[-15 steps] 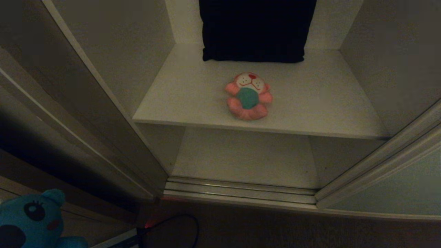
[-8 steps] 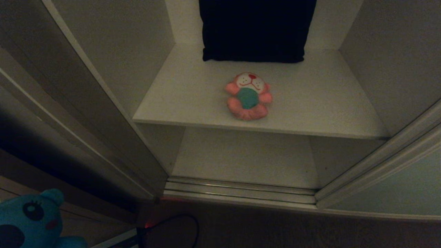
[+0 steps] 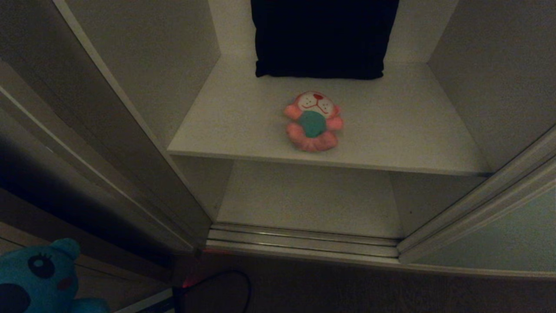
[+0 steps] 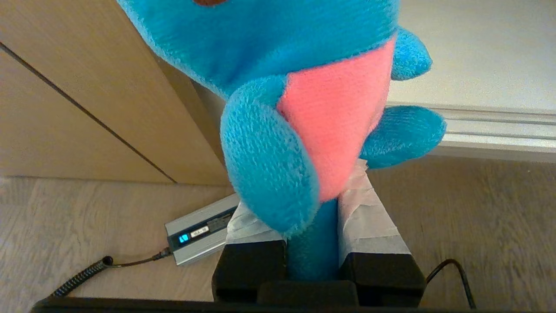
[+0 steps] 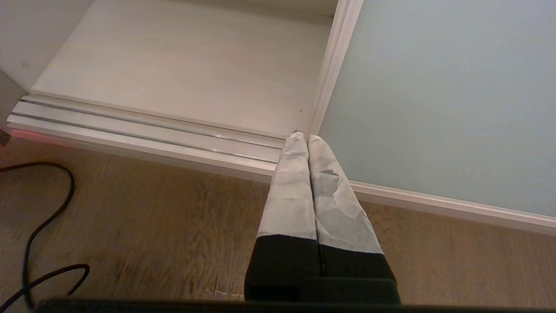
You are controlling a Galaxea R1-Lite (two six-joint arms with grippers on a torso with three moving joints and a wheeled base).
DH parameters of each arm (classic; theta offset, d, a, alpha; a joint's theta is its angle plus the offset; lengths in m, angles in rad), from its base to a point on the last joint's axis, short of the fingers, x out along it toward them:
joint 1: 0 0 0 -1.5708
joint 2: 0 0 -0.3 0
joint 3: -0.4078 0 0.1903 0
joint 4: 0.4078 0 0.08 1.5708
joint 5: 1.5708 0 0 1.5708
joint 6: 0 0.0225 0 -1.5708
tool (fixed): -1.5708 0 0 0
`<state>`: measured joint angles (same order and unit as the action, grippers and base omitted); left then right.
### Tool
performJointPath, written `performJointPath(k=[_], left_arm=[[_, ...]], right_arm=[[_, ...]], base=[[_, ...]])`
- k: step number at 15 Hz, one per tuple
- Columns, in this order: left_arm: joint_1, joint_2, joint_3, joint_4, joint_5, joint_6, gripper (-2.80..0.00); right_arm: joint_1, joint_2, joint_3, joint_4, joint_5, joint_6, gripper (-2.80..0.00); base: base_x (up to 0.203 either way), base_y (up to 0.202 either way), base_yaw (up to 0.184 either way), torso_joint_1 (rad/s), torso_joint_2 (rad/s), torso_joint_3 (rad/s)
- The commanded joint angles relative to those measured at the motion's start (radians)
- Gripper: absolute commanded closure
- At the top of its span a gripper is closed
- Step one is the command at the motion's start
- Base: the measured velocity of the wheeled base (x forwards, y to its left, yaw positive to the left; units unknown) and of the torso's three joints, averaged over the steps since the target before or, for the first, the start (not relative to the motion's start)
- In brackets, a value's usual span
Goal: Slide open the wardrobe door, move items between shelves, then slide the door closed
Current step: Place the blue doll on the lower shelf
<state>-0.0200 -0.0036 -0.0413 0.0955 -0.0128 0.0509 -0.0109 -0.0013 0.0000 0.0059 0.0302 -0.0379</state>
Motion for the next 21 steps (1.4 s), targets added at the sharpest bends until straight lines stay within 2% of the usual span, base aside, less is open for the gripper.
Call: performJointPath(k=[1, 6, 17, 21], left_arm=[[0.0, 0.002, 0.0, 0.001, -0.001, 0.004, 0.0], [0.0, 0.002, 0.0, 0.003, -0.003, 0.017, 0.0], [-0.001, 0.002, 0.0, 0.001, -0.003, 0.012, 0.0], [-0.001, 0.002, 0.001, 0.001, -0.003, 0.015, 0.0]], right_arm=[[0.0, 0.001, 0.003, 0.0, 0.0, 0.0, 0.0], [0.0, 0.001, 0.004, 0.0, 0.0, 0.0, 0.0], [0.0, 0.001, 0.003, 0.0, 0.0, 0.0, 0.0], [0.0, 0.001, 0.003, 0.0, 0.0, 0.0, 0.0]], base=[[0.0, 0.0, 0.0, 0.0, 0.0, 0.0], [-0.012, 0.0, 0.0, 0.001, 0.0, 0.0], [-0.191, 0.0, 0.0, 0.003, 0.0, 0.003], [-0.032, 0.0, -0.001, -0.004, 0.0, 0.001]])
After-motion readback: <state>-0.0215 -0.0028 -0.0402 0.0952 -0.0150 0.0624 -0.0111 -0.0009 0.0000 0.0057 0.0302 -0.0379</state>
